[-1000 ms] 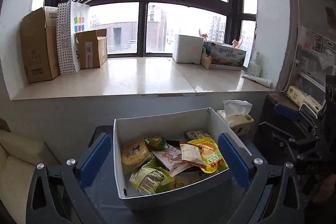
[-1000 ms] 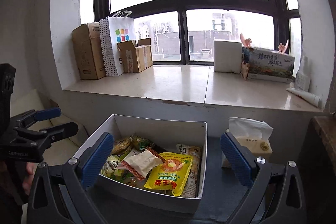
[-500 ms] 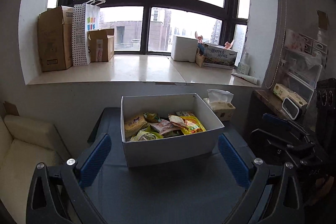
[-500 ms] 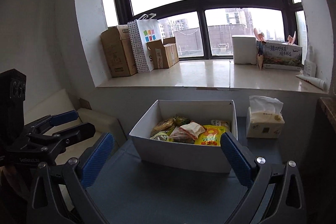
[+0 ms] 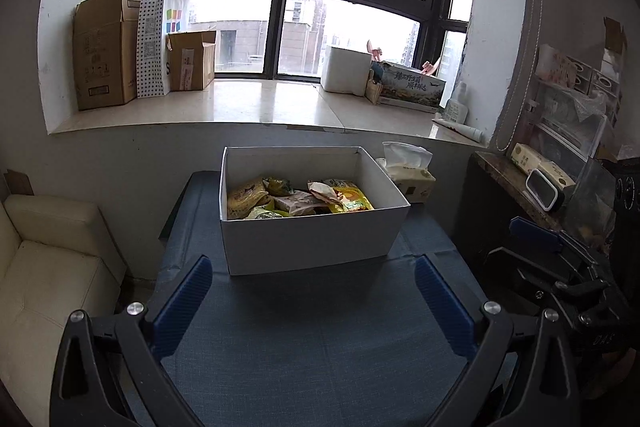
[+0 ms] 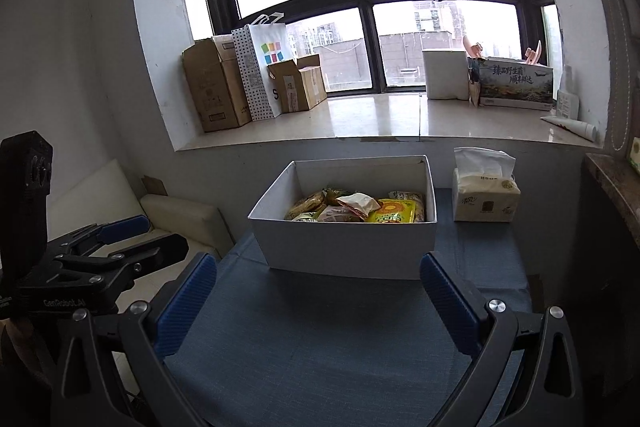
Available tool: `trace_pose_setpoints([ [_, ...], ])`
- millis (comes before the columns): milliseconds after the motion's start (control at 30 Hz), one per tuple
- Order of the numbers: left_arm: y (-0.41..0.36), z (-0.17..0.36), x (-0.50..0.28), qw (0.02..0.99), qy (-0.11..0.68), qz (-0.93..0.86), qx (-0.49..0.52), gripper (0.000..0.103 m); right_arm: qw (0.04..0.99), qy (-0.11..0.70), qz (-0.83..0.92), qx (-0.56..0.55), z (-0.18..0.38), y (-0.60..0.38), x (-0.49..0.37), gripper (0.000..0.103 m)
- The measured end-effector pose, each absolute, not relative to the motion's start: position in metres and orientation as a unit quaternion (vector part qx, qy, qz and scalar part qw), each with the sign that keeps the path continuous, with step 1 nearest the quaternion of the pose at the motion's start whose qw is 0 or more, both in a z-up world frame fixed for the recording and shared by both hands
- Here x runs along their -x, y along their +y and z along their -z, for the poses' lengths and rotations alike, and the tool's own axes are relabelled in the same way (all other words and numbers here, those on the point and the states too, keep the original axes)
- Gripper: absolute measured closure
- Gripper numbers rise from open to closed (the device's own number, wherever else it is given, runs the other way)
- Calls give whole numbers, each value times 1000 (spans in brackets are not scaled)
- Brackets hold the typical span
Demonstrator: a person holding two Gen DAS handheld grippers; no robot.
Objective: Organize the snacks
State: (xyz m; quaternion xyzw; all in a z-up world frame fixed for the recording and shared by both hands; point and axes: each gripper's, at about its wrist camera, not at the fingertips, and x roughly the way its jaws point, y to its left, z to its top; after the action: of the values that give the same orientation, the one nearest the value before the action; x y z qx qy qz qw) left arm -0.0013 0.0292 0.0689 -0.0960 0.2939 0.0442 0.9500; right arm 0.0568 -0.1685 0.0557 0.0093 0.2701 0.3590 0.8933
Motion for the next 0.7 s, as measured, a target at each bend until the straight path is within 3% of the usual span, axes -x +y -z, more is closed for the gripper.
trace_pose_setpoints([
  [700, 30, -65, -2, 948, 302, -37, 94, 0, 893, 274, -358, 1, -53, -166, -56, 0],
])
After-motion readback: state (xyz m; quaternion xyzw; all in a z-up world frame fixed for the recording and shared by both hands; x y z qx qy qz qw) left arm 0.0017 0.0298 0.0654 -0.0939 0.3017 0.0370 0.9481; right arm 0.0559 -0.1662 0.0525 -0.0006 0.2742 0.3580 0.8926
